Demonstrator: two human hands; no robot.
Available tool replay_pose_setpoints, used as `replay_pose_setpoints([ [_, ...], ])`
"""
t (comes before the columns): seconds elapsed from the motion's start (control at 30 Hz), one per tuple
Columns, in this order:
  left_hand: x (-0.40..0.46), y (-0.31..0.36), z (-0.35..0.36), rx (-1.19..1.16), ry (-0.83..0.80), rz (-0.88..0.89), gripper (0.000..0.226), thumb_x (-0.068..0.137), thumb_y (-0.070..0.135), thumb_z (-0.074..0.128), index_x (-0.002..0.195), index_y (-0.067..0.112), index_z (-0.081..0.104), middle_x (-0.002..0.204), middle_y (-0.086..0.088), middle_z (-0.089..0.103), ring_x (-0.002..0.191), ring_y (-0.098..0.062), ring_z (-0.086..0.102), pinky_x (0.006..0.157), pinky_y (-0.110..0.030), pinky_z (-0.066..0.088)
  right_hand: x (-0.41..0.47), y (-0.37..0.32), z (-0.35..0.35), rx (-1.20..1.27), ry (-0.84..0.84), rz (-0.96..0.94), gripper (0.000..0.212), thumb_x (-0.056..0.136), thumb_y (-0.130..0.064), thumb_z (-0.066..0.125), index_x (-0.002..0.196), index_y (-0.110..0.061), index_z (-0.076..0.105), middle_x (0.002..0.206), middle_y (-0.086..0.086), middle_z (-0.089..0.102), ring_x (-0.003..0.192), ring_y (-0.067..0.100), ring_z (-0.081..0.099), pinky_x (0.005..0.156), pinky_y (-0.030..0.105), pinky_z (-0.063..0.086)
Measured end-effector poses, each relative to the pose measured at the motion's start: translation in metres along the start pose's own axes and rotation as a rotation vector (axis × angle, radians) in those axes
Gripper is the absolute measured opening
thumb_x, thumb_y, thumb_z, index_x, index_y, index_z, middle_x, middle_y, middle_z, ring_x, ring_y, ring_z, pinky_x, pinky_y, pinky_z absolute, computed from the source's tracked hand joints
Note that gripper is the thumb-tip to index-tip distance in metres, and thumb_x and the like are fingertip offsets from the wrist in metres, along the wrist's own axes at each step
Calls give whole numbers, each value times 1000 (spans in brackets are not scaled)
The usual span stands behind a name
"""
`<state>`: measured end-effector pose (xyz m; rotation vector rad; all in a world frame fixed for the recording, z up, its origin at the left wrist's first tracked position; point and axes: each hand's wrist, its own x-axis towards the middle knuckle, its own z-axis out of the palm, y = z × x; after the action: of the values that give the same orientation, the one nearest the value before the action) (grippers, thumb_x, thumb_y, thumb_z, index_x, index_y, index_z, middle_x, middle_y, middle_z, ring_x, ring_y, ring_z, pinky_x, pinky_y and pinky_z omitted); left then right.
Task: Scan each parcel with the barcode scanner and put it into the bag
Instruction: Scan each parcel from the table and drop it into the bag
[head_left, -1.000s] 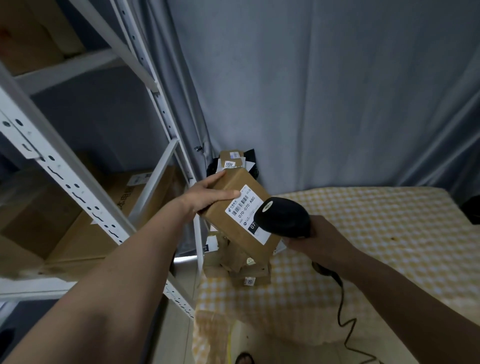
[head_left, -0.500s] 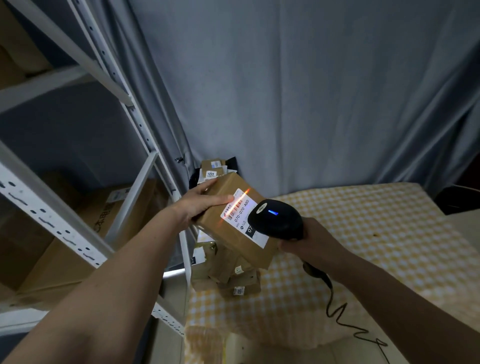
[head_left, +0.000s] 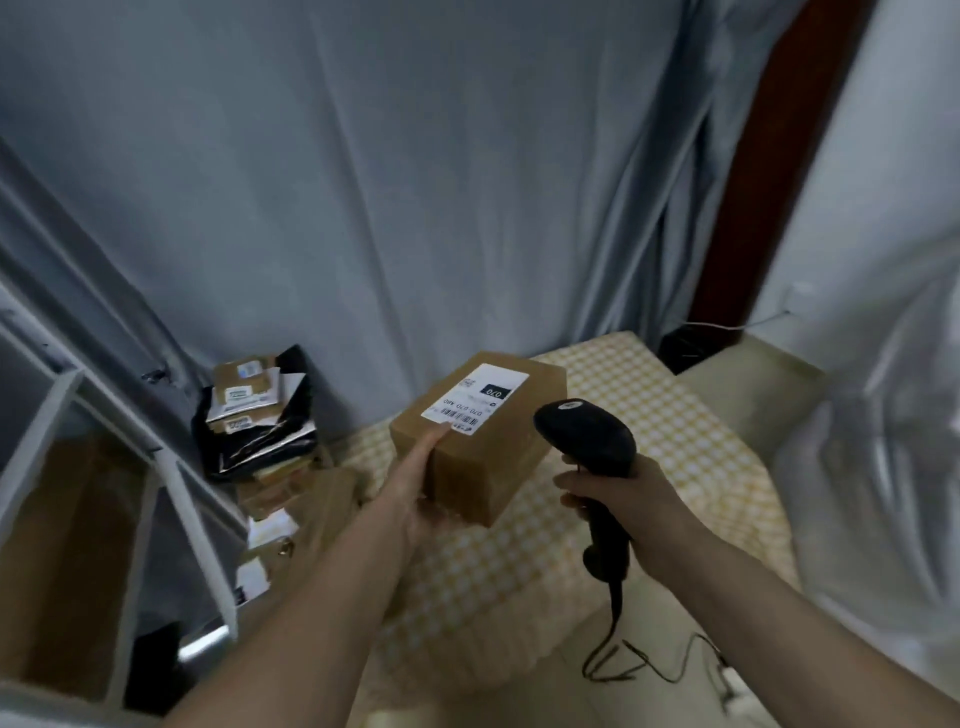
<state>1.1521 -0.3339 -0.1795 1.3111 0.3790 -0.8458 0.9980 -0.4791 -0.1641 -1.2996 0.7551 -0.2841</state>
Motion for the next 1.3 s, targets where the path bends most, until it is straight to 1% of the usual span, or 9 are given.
replay_pose_setpoints([
  [0.13, 18, -32, 46, 26, -45, -30, 63, 68, 40, 84, 121, 21, 57, 110, -11, 62, 105, -35, 61, 85, -65, 49, -13, 5, -50, 46, 101, 14, 25, 78, 1, 72, 103, 3, 66, 88, 25, 68, 77, 28, 65, 64, 30, 48],
  [0.27, 45, -63, 88, 103, -137, -98, 100, 39, 44, 97, 128, 28, 55, 124, -11, 63, 110, -38, 62, 82, -68, 49, -21, 7, -93, 73, 183, 64, 25, 75, 2, 73, 99, -1, 68, 84, 27, 69, 75, 31, 62, 63, 33, 45],
  [0.4, 47, -76, 145, 165, -209, -77, 105, 41, 41, 97, 132, 27, 47, 127, -8, 60, 108, -36, 62, 77, -67, 51, -20, 6, -130, 136, 260, 75, 22, 75, 5, 71, 96, 2, 68, 77, 20, 64, 68, 26, 59, 59, 29, 44],
  [0.5, 52, -81, 194, 267, -180, 11, 92, 62, 32, 89, 137, 23, 36, 124, -9, 56, 101, -32, 60, 69, -61, 55, -6, 8, -157, 169, 348, 70, 23, 76, 5, 71, 98, 4, 66, 82, 19, 64, 65, 20, 61, 60, 30, 43],
  [0.6, 62, -85, 239, 384, -281, 71, 81, 71, 27, 84, 137, 28, 36, 126, -4, 56, 103, -30, 59, 73, -57, 56, 11, 5, -184, 219, 424, 84, 24, 77, 6, 69, 100, 6, 65, 83, 21, 65, 63, 21, 60, 57, 28, 43],
  [0.83, 108, -68, 336, 534, -431, 234, 79, 72, 19, 84, 133, 29, 35, 118, 4, 56, 97, -18, 59, 67, -41, 56, 77, -32, -241, 299, 540, 60, 22, 74, 12, 68, 94, 3, 64, 71, 12, 63, 53, 20, 56, 51, 27, 41],
  [1.03, 151, -50, 426, 647, -491, 308, 80, 61, 30, 90, 120, 40, 37, 123, 1, 55, 105, -26, 59, 78, -55, 57, 127, -62, -285, 359, 611, 50, 22, 72, 10, 70, 93, 4, 65, 65, 17, 61, 58, 26, 55, 56, 31, 42],
  [1.17, 170, -67, 481, 734, -569, 383, 82, 62, 28, 90, 124, 37, 39, 119, 3, 54, 105, -23, 58, 82, -53, 56, 143, -61, -320, 413, 702, 62, 27, 72, 11, 69, 98, 9, 62, 61, 15, 56, 51, 23, 53, 57, 32, 42],
  [1.3, 176, -80, 529, 806, -642, 524, 81, 51, 36, 90, 115, 43, 42, 115, 5, 58, 102, -18, 61, 85, -46, 55, 150, -60, -357, 458, 772, 71, 28, 73, 15, 64, 100, 11, 60, 65, 17, 53, 45, 20, 49, 47, 26, 40],
])
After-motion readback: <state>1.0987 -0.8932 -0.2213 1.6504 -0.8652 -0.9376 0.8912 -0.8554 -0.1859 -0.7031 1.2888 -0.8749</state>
